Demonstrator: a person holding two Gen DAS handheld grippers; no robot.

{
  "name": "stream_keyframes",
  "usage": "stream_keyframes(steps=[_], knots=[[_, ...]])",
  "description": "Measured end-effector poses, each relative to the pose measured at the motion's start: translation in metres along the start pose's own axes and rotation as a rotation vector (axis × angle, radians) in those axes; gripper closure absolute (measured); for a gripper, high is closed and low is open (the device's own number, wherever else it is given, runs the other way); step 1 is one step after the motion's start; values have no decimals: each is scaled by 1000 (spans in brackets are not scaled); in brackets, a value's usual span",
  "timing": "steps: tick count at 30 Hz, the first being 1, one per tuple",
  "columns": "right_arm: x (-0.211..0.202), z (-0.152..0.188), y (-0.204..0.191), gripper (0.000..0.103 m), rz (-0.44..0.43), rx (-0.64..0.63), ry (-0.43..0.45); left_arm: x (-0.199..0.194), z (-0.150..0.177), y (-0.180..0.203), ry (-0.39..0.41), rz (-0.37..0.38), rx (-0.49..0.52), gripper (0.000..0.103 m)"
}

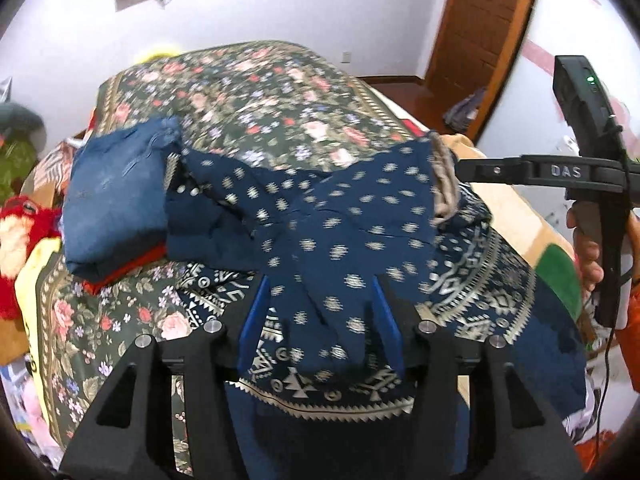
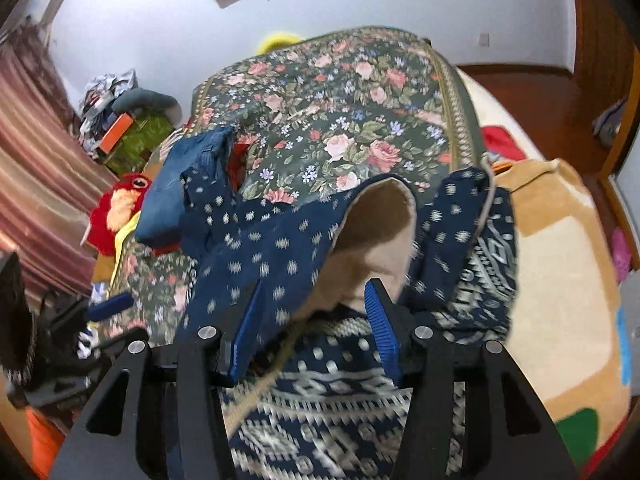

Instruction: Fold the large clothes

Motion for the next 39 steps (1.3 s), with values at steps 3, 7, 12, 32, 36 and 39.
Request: stream_keyframes(steps=[3, 7, 12, 32, 36, 39], knots=[[20, -11, 4, 55, 22, 20, -14, 8, 2, -13, -8, -4, -35, 52], [45, -24, 10, 55, 63, 35, -35, 19, 7, -31, -28, -17, -68, 52], [60, -29, 14, 95, 67, 31, -57, 31, 10, -50, -47, -27, -112, 52], [-45, 48, 11, 98, 42, -52, 25, 33, 10, 2, -57, 57, -60, 52], [-35, 72, 28, 98, 81, -27, -31, 42, 20, 13, -89, 62, -41, 52], [-25, 86, 38, 97, 104, -13, -76, 53, 30, 17, -123, 50, -40, 52]])
Point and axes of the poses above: each gripper's, at about its wrist camera, not at the fingertips, and x roughly the way its jaws point, y to its right, z to its underside, the point moved 2 cm from there along x, roughly the way its jaws point, and after that the axes turned 4 degrees about -x, right-handed, at the moved point
